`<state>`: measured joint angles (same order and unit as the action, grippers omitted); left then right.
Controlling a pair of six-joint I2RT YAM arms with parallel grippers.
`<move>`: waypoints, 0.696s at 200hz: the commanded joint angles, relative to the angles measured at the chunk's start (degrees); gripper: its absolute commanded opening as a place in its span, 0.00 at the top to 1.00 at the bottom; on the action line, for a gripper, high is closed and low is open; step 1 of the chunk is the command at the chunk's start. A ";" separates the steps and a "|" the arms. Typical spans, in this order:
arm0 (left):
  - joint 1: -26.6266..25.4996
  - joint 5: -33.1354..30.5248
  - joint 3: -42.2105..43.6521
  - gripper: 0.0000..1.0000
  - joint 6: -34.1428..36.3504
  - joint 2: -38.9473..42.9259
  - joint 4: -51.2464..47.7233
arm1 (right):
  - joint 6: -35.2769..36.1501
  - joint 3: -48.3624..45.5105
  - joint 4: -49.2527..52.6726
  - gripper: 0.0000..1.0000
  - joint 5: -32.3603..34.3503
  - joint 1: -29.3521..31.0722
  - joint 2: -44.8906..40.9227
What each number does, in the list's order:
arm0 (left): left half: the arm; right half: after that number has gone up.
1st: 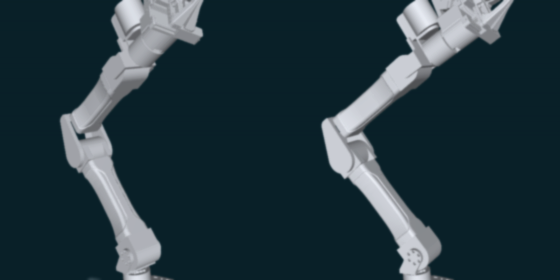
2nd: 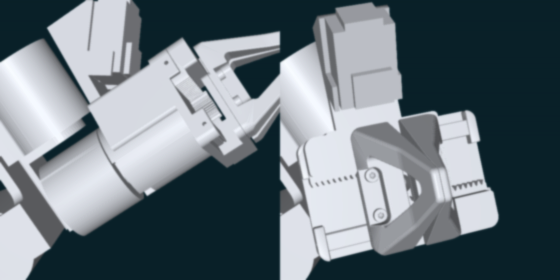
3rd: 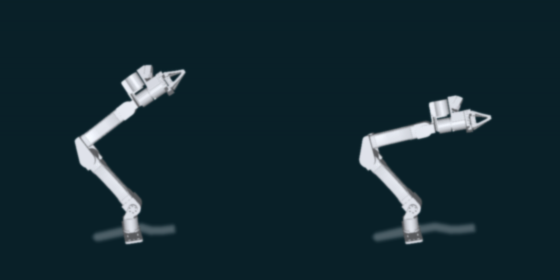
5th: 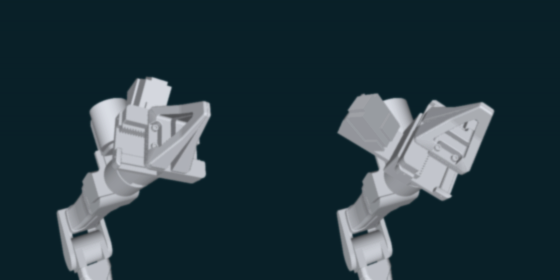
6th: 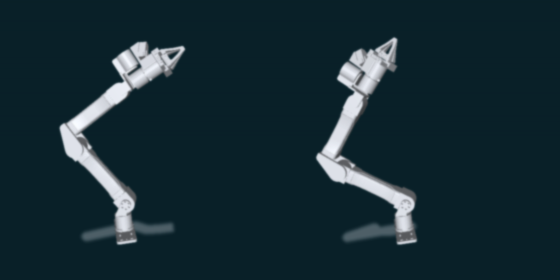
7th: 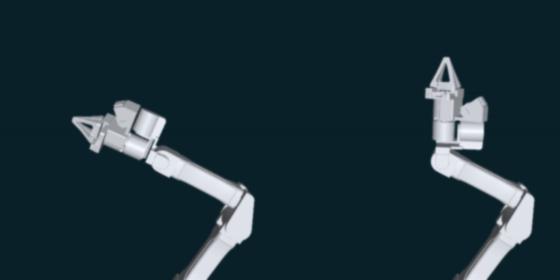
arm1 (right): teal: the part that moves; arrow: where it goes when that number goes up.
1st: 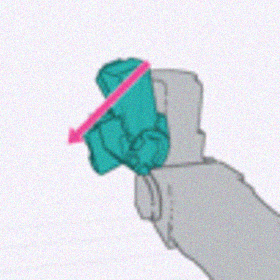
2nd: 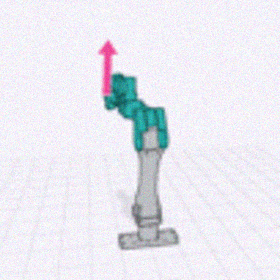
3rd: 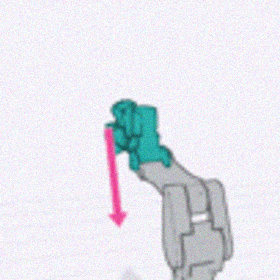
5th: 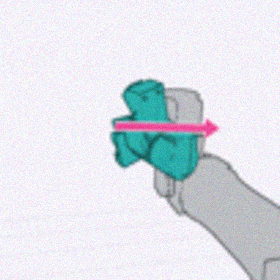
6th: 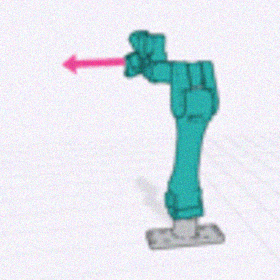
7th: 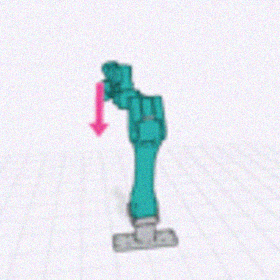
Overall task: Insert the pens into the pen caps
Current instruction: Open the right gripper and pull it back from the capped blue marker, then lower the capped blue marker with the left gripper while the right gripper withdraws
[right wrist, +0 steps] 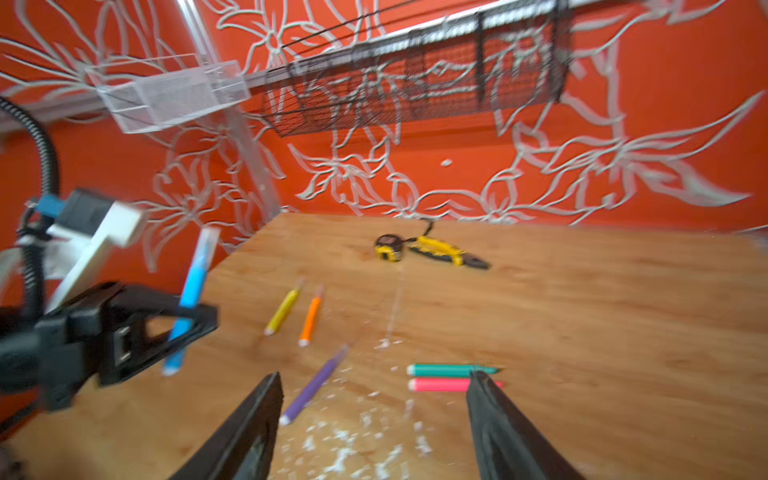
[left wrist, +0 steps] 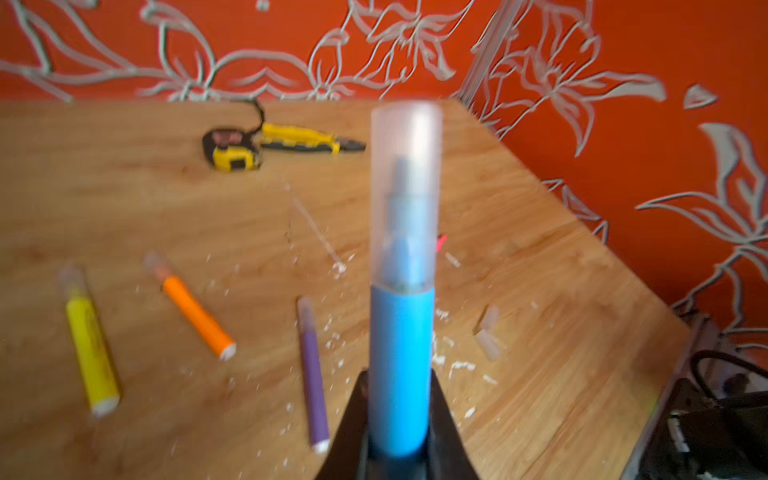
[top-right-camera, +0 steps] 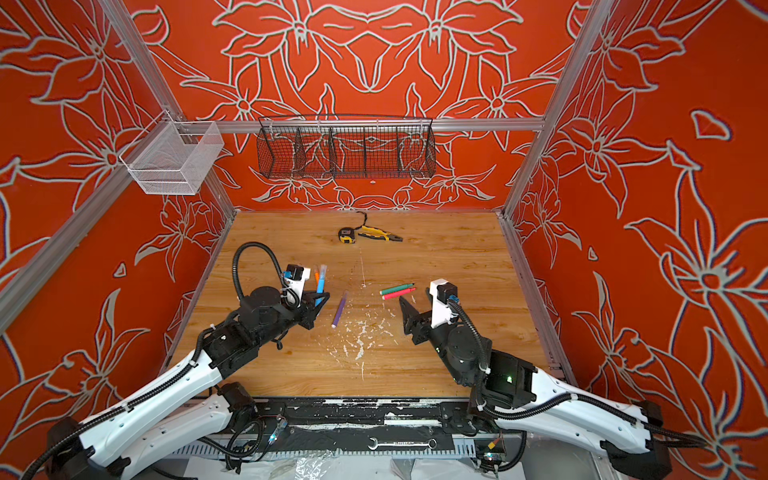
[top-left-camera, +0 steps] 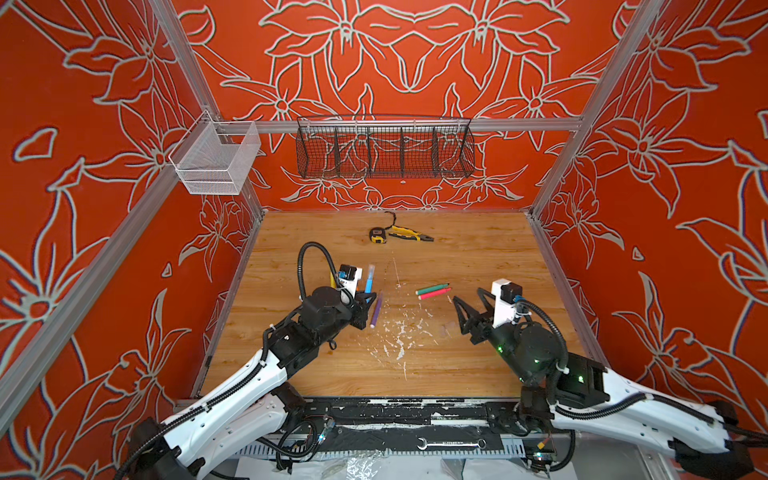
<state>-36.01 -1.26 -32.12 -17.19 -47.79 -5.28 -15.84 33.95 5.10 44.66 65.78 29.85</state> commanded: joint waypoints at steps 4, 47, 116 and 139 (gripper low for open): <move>0.05 -7.17 1.92 1.00 -6.98 -1.81 -2.67 | 7.64 -4.18 -0.30 0.23 10.87 -5.05 -2.54; 1.56 -11.51 3.95 1.00 -10.71 -7.95 -2.55 | 4.97 -12.01 -0.87 0.19 4.56 -20.77 -5.29; 10.87 -8.14 -1.02 1.00 -13.36 -24.90 -2.96 | -0.05 -17.73 -16.42 0.17 -3.16 -32.58 12.82; 12.83 -6.95 -2.64 1.00 -13.43 -28.35 -2.57 | -1.53 -14.52 -13.54 0.18 -3.12 -33.27 17.39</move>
<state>-24.97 -9.37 -32.47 -28.88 -73.60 -8.12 -15.31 18.35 -4.36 41.50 33.30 44.27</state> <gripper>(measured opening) 0.140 0.823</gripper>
